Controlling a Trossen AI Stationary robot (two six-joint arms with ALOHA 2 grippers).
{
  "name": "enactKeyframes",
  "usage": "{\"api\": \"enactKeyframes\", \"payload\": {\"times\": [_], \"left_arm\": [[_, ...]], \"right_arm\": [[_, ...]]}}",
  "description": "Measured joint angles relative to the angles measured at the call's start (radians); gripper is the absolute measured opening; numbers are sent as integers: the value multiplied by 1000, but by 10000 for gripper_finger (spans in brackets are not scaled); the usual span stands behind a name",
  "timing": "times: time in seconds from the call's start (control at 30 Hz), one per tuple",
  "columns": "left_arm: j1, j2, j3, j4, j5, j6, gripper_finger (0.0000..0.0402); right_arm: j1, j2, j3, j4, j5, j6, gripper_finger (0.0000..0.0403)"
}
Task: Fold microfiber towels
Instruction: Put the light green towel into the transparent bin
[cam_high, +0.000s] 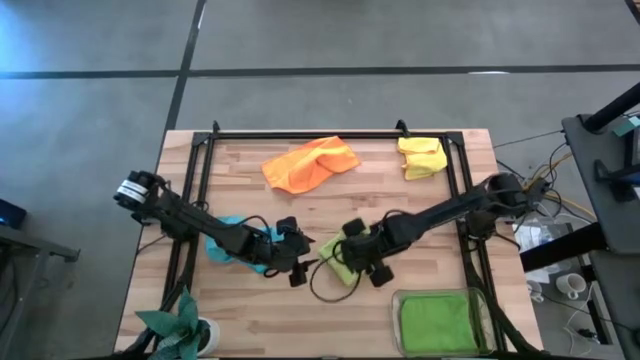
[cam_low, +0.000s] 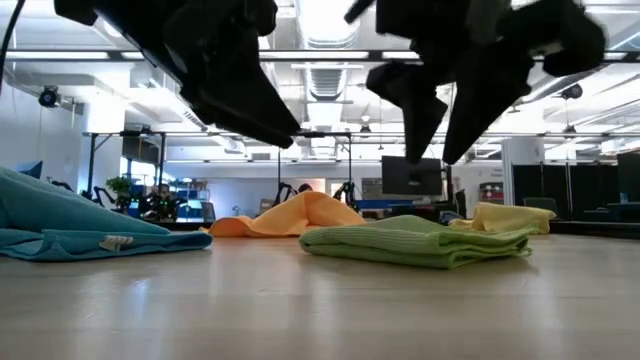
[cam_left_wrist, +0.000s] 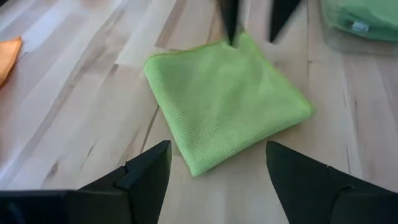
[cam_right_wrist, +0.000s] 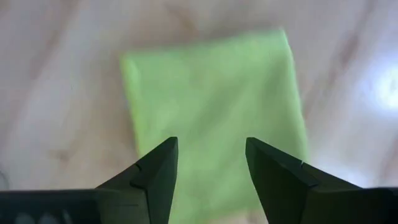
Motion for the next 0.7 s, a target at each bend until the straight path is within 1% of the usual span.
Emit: {"api": "enactKeyframes", "payload": {"times": [0.17,0.27,0.33,0.53,0.7], "left_arm": [[-1,33,-29,126,11,7,246],[-1,73,-40,120,17,-11,246],[4,110,-43,112,13,-56,246],[18,217,-29,133,-1,-135,246],[24,288,-20,149,-57,-278,246]], "right_arm": [[-16,-21,-80,-44,-7,-10,181],[-15,-7,-153,-5,-9,3,173],[-16,-6,-183,22,2,51,171],[-16,-15,-196,35,21,80,175],[-16,-15,-186,57,24,54,173]]}}
